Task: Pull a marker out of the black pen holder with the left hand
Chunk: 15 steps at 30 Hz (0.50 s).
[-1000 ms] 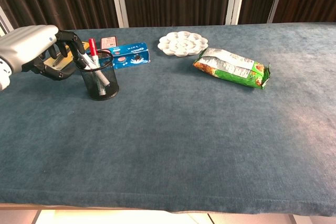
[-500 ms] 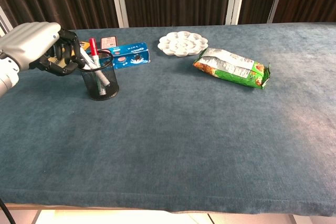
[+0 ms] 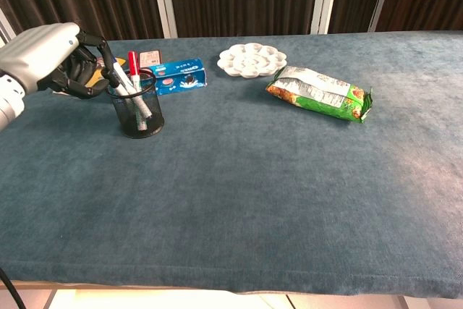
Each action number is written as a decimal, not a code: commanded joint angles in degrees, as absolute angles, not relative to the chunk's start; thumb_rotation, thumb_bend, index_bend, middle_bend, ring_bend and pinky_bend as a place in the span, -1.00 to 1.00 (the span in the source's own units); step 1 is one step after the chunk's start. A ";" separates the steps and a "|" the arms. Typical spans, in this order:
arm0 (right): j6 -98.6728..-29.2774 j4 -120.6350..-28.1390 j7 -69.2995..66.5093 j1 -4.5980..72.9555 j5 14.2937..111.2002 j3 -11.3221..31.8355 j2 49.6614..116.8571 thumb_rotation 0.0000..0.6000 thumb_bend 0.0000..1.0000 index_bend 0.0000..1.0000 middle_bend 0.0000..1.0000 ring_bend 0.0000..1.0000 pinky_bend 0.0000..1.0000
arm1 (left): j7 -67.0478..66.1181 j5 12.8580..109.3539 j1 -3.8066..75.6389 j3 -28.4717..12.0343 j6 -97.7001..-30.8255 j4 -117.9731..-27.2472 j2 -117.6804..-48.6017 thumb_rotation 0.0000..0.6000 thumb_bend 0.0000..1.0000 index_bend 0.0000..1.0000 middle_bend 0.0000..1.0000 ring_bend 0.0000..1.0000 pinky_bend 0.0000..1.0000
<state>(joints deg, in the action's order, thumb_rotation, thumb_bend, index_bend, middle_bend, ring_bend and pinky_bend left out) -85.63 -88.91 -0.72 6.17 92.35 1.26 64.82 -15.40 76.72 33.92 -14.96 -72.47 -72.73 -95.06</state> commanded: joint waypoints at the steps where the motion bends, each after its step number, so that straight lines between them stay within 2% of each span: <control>1: -85.63 -88.91 -0.77 6.18 92.36 1.26 64.80 0.49 -0.51 -0.21 -0.44 -0.90 -0.67 | -14.98 78.18 32.05 -13.75 -74.81 -76.74 -91.85 1.00 -0.08 0.52 0.56 0.37 0.13; 7: -85.58 -89.03 -0.62 6.22 92.34 1.29 64.83 0.48 -0.51 -0.21 -0.44 -0.90 -0.67 | -13.24 81.96 27.97 -11.75 -81.00 -83.60 -86.41 1.00 -0.09 0.52 0.57 0.37 0.12; 15: -85.51 -89.10 -0.43 6.26 92.33 1.28 64.83 0.49 -0.51 -0.21 -0.44 -0.90 -0.67 | -8.76 89.16 23.96 -10.80 -90.68 -89.85 -82.38 1.00 -0.09 0.53 0.57 0.37 0.14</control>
<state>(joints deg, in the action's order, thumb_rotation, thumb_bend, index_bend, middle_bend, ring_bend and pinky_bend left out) -85.51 -89.10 -0.43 6.26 92.33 1.28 64.83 -10.05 87.35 25.03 -11.16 -88.95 -88.21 -83.53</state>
